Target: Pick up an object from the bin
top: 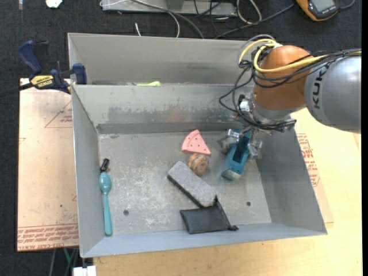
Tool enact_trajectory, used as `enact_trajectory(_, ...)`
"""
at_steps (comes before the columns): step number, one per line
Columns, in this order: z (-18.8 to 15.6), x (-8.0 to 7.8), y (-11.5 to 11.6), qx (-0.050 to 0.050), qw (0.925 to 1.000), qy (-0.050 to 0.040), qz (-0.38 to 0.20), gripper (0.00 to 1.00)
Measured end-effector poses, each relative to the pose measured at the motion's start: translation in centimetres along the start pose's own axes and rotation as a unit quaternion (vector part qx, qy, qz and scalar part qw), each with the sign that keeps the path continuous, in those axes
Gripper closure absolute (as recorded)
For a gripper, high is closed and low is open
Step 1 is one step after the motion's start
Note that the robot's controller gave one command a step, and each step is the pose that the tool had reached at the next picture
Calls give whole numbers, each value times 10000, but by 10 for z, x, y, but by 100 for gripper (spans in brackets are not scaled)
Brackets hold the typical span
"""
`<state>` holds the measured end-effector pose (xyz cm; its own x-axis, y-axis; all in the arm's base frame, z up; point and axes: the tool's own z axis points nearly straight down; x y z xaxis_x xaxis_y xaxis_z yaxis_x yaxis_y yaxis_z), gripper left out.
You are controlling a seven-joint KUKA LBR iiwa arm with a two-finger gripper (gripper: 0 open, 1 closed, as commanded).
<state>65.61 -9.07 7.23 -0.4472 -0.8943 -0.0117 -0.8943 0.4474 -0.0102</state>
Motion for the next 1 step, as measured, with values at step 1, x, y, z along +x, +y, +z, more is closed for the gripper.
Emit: enact_trajectory(1, -38, 0, 4, -63, 10000, 16, -1, 100)
